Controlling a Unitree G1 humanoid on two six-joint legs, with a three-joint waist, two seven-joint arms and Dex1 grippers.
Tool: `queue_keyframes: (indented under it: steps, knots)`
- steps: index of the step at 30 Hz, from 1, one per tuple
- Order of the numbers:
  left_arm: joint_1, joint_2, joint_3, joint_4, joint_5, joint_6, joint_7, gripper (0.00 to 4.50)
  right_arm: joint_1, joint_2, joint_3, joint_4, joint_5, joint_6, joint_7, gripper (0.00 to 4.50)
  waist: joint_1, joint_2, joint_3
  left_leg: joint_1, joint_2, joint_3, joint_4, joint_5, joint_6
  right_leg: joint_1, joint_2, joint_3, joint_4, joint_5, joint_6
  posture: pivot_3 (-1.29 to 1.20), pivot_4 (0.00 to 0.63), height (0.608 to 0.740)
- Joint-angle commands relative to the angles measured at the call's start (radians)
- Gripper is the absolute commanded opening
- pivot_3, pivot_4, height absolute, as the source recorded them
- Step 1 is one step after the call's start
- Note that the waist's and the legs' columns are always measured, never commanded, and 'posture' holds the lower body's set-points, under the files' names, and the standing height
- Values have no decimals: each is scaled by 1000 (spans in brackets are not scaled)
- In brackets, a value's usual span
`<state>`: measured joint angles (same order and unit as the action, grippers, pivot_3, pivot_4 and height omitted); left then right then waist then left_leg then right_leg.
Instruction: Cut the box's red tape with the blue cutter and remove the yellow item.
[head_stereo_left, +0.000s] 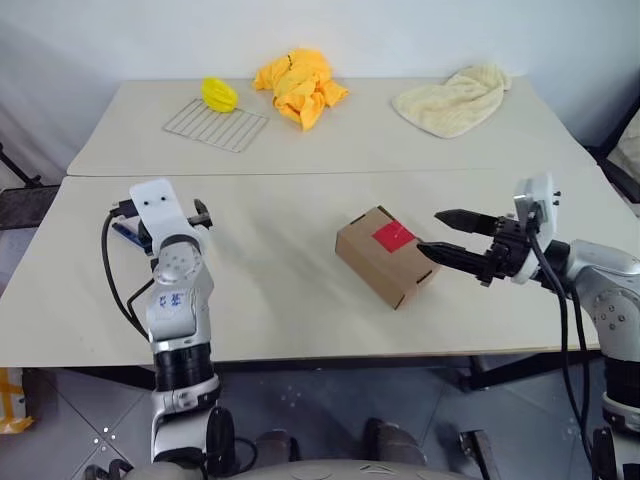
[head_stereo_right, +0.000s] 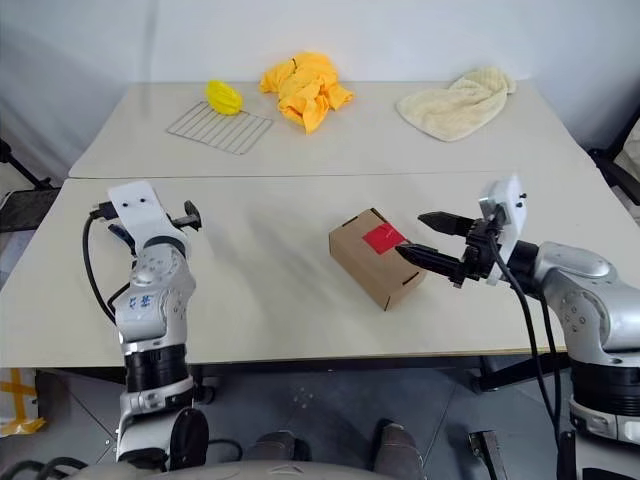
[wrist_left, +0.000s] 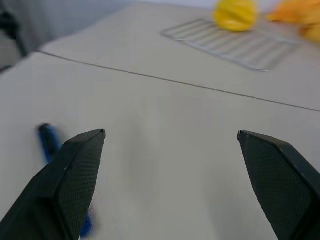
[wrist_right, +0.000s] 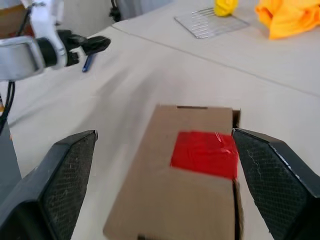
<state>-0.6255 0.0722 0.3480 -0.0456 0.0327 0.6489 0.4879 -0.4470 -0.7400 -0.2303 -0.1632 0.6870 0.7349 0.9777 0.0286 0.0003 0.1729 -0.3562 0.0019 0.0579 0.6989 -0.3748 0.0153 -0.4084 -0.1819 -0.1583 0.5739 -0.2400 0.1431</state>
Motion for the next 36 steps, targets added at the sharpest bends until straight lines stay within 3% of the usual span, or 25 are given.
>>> queue_keyframes:
  steps: [1,11,27,30,33,36]
  knots:
    - [-37,-12,56,14,26,0,103,4481,-12,-3,1,-9,6,-14,-3,4500,-1,0,0,0,0,0,0,0,0,0,0,0,0,0,0,0,150,740]
    - [-95,-23,135,94,-18,68,167,4481,-40,14,42,-22,27,-6,12,4500,1,-3,2,-1,0,0,0,0,0,0,0,-1,-1,0,0,0,150,740]
    - [-131,-20,216,204,-100,36,211,4481,-116,14,91,20,15,-18,71,4500,-1,-4,2,-1,0,0,0,0,0,0,0,-1,-1,0,1,0,150,740]
    - [-127,-17,243,233,-114,44,231,3871,-113,5,91,21,8,-13,69,4500,-1,-4,2,-1,0,0,0,0,0,0,0,-1,-1,0,1,0,150,740]
    - [-127,-12,251,248,-131,53,227,2964,-114,1,88,21,11,-3,66,4500,-1,-4,2,-1,0,0,0,0,0,0,0,-1,-1,0,1,0,150,740]
    - [-132,-9,274,262,-145,53,242,2964,-114,-4,87,25,7,-4,68,4500,0,-4,2,0,0,0,0,0,0,0,0,0,0,0,1,0,150,740]
